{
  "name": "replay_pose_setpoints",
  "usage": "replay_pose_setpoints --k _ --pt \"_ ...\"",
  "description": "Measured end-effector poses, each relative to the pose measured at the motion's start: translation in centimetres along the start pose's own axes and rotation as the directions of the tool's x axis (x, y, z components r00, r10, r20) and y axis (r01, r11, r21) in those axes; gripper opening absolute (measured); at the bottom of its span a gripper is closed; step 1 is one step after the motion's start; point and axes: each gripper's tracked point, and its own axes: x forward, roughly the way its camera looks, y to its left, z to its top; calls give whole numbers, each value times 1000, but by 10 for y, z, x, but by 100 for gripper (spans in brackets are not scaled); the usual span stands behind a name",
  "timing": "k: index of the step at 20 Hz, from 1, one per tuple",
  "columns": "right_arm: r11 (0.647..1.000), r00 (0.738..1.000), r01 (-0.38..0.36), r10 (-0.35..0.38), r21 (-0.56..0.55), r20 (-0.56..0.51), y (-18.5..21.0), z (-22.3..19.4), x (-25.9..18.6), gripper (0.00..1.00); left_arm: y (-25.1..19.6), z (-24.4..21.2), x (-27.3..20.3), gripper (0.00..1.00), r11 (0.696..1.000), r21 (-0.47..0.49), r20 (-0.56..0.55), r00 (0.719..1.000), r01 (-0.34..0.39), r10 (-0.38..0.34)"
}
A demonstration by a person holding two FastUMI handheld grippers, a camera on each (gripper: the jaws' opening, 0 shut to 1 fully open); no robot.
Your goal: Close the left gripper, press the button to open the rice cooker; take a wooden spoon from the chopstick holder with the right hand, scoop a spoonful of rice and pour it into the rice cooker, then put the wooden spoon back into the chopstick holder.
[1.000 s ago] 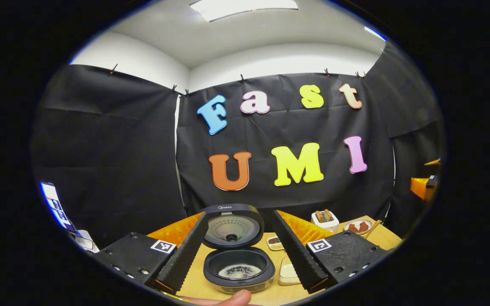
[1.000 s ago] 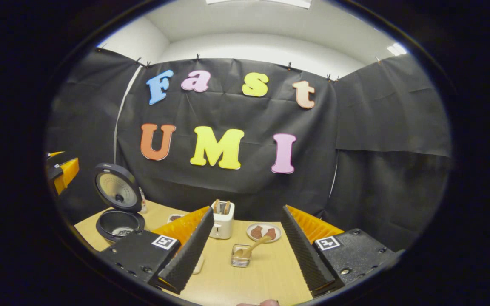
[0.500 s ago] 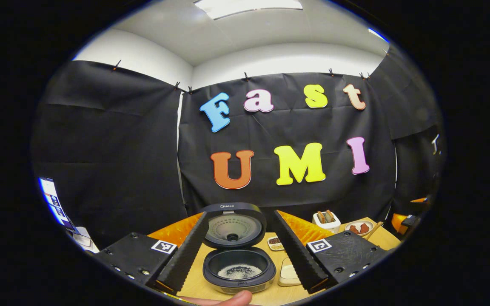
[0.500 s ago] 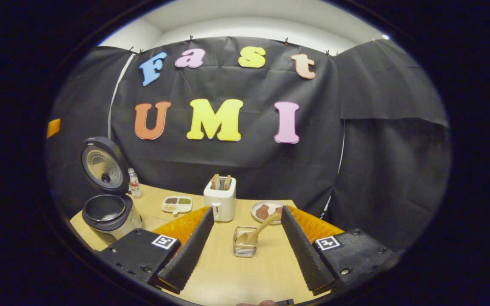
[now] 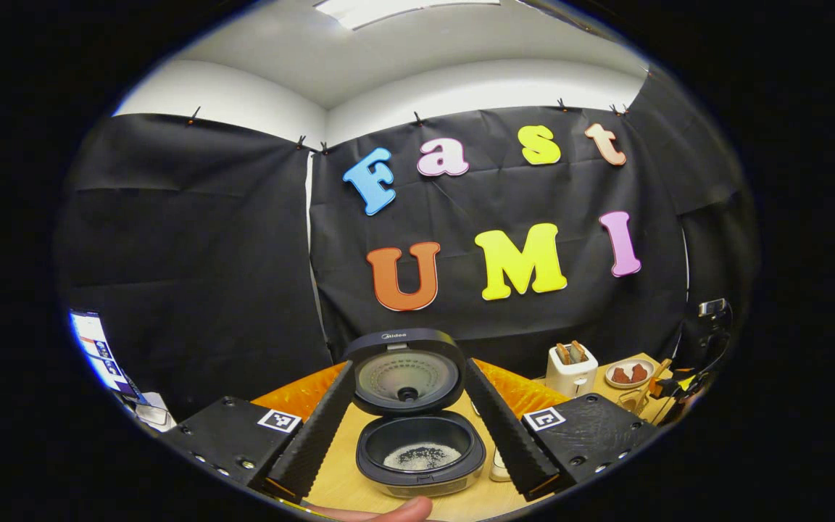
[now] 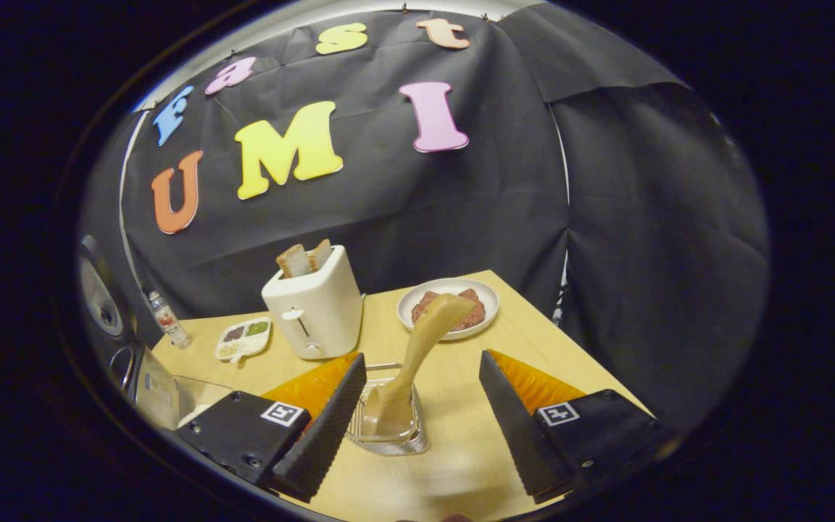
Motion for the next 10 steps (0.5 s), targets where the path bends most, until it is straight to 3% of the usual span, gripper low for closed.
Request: replay_pose_setpoints --k 2,3,4,6,7,9,10 --pt "1000 1000 -12 12 -4 9 1 2 22 100 -10 -7 3 96 1000 -1 -18 1000 8 -8" --pt "1000 1000 -9 9 -7 9 1 3 32 95 -12 -8 5 94 1000 -3 -20 1000 10 -10" --pt "1000 1000 -24 24 2 14 4 4 43 99 -15 -7 6 94 1000 -5 -17 1000 11 -11" --pt "999 1000 -29 29 23 6 7 4 64 90 -18 -10 9 94 1000 0 -20 1000 15 -15" --pt "998 999 -37 38 40 -1 9 3 71 100 -19 -12 11 94 1000 4 -26 1000 17 -17" --pt "998 999 -43 43 50 7 9 6 84 95 -21 -17 13 94 1000 17 -34 999 22 -21" --pt "998 999 -42 42 46 5 9 8 86 82 -22 -18 15 94 999 25 -39 999 22 -21"
